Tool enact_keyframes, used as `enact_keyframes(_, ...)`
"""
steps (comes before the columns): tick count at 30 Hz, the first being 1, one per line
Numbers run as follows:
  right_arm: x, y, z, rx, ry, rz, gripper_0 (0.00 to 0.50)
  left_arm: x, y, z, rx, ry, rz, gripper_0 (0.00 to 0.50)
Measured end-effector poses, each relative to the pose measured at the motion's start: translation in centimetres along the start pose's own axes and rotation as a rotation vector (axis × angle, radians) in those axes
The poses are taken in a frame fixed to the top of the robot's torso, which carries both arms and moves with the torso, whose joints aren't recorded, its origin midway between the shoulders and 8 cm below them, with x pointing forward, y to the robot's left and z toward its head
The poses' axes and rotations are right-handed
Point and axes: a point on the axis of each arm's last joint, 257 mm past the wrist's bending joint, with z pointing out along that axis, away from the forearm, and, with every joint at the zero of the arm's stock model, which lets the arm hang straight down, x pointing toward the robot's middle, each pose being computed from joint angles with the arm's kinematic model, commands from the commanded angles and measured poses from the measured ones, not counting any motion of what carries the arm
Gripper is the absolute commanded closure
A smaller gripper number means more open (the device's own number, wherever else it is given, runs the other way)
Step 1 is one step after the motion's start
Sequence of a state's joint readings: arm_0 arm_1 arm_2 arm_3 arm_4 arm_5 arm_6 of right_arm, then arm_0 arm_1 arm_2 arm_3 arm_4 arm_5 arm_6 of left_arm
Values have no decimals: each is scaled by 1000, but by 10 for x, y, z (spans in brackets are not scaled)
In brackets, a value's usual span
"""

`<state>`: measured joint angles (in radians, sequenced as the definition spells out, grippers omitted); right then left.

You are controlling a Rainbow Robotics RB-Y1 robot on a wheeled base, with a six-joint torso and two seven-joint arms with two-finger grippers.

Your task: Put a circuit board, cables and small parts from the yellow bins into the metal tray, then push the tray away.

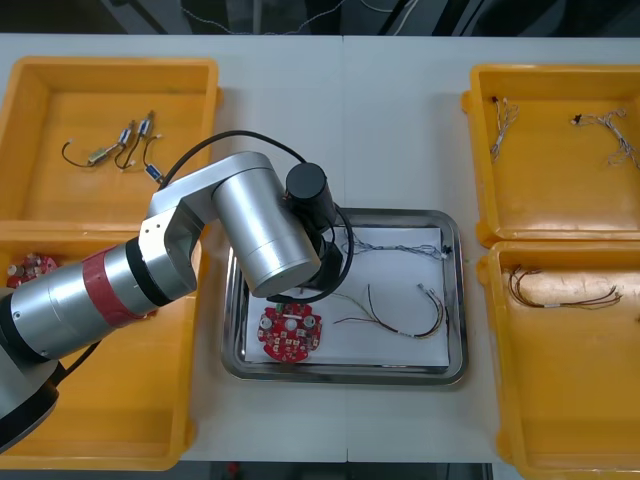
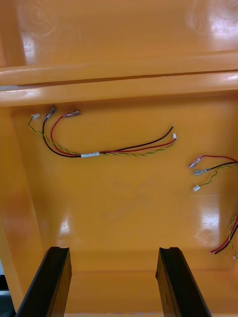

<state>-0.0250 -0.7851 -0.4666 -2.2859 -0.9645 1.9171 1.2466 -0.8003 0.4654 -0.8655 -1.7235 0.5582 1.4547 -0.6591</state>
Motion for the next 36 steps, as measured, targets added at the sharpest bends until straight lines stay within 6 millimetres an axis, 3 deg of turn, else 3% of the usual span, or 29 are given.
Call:
enact_keyframes(9,0,0,0,0,0,0,0,-2,0,-1,2,-8,-95,0)
enact_keyframes(13,0,0,0,0,0,0,0,-7,2,-10,-3,-11,-113,0)
enact_keyframes(27,0,4,-6,0,13,-49,0,-35,41,-80,-30,-1,-247,0)
enact_keyframes(36,0,45,-12,-16,11,-236,0,-45,86,-125,-52,13,-338,0)
